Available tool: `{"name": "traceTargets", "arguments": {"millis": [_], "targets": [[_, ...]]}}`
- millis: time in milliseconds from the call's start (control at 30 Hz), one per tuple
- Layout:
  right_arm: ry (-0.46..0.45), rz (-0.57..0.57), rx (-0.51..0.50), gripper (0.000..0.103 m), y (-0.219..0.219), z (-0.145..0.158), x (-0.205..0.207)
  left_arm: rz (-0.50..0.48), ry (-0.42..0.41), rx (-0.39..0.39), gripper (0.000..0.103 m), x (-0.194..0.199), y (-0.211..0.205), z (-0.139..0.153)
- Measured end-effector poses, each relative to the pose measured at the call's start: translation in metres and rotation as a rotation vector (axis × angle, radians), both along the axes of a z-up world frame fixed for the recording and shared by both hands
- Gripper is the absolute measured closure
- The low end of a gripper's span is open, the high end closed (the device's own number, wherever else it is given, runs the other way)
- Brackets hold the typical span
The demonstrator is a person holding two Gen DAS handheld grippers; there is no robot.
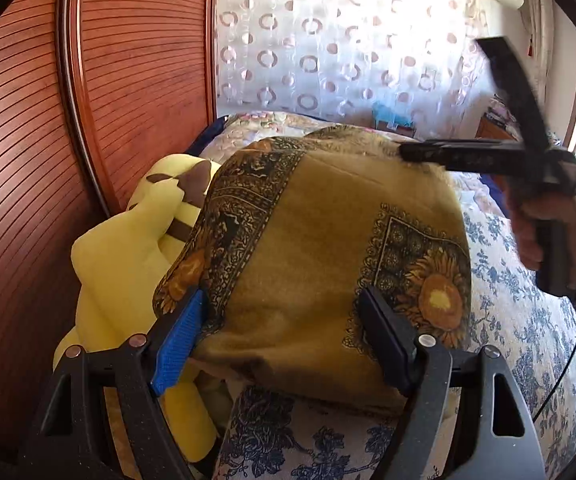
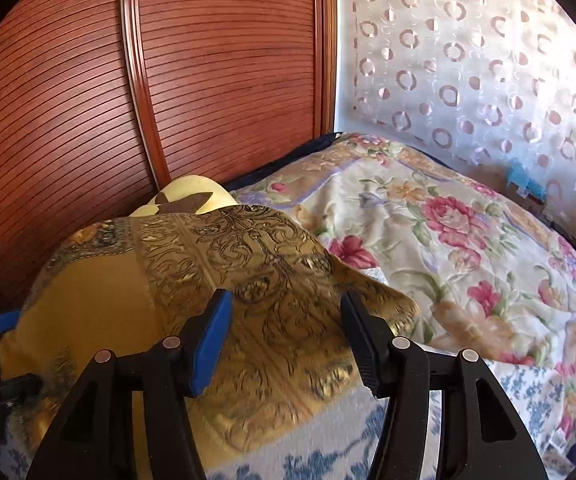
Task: Fold small clothes
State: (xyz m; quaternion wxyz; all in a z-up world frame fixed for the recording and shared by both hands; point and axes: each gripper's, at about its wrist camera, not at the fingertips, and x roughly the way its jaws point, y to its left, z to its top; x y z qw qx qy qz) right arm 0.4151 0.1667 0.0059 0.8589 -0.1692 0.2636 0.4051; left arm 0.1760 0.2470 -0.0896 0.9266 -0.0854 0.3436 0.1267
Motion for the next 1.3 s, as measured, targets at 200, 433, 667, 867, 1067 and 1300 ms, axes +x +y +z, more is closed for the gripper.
{"name": "traceTargets", "arguments": {"millis": [200, 433, 667, 867, 1067, 1300], "targets": [[-0.018, 0.004, 0.022, 0.045, -0.026, 0.015, -0.043, -0.013, -0.035, 0.028, 0.024, -0.012, -0.013, 0.019], [-0.028, -0.044, 0.065, 0.045, -0.077, 0.026, -0.097, -0.053, -0.094, 0.045, 0.024, -0.029, -0.038, 0.038], [-0.055, -0.107, 0.101, 0.044, -0.133, 0.029, -0.153, -0.123, -0.129, 0.046, 0.013, -0.044, -0.071, 0.049], [-0.089, -0.175, 0.122, 0.034, -0.183, 0.031, -0.21, -0.199, -0.16, 0.042, 0.012, -0.059, -0.101, 0.06], [-0.085, -0.25, 0.151, 0.026, -0.226, 0.027, -0.259, -0.277, -0.162, 0.031, 0.012, -0.067, -0.132, 0.062], [-0.103, -0.38, 0.154, 0.026, -0.267, 0.023, -0.313, -0.315, -0.167, 0.009, 0.012, -0.077, -0.163, 0.061]]}}
